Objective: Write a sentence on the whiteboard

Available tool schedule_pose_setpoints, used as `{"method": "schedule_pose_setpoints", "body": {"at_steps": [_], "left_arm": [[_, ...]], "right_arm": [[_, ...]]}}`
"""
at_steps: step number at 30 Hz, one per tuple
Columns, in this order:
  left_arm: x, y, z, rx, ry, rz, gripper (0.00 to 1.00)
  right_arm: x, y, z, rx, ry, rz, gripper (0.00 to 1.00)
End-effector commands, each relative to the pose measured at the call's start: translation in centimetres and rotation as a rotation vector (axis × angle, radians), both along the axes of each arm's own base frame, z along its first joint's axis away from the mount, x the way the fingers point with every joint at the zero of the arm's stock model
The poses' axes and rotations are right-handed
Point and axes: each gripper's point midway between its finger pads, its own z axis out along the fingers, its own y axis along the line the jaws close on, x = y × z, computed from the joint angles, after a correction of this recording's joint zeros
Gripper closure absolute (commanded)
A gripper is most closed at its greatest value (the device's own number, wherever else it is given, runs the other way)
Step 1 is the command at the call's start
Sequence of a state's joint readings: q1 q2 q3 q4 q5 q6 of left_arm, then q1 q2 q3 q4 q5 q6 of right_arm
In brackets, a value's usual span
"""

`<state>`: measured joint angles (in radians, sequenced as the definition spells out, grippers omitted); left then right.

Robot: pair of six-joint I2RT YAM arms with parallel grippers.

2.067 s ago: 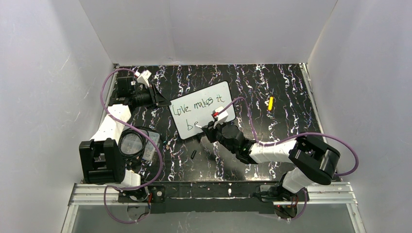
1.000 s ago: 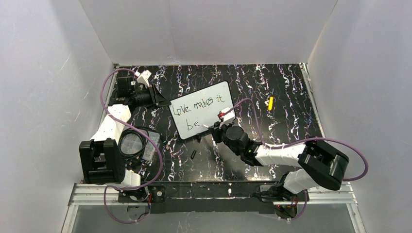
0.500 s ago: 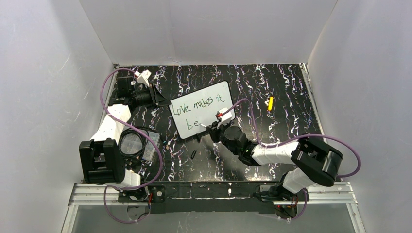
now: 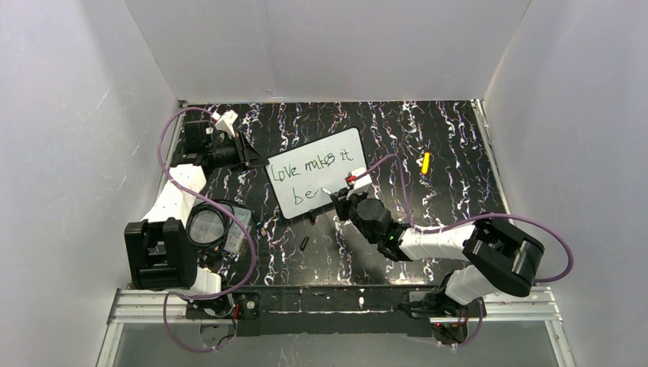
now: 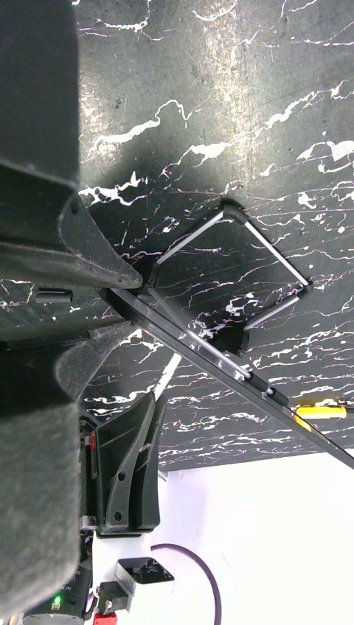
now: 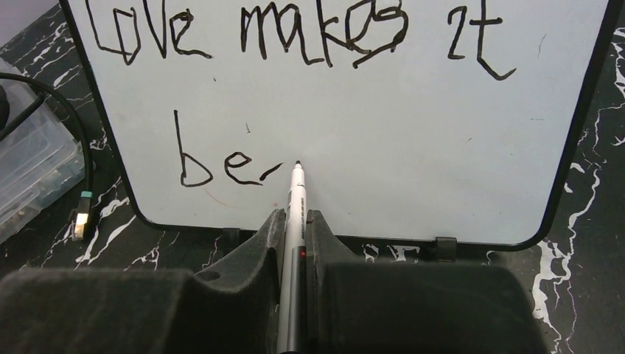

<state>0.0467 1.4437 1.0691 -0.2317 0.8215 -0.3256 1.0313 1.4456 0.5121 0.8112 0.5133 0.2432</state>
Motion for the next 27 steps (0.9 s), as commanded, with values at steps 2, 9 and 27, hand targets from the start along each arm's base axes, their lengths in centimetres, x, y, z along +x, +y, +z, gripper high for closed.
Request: {"method": "schedule_pose_setpoints", "body": {"at_steps": [2, 9, 27], "left_arm": [[-0.3, -0.5, 1.4, -0.02, -0.02, -0.023, 0.81], [-0.4, -0.5, 1.4, -0.021, -0.019, -0.024, 0.81], [-0.4, -0.5, 1.2, -0.017, -0.018, -0.024, 0.81]], "right_arm": [[-0.3, 0.8, 3.3, 0.065, -0.066, 0.054, 0.99], [-0.2, 1.5, 4.8, 0.09, -0.099, 0.079, 0.99], [0.6, 1.7, 2.3, 0.047, -0.083, 0.05, 0.99]]}}
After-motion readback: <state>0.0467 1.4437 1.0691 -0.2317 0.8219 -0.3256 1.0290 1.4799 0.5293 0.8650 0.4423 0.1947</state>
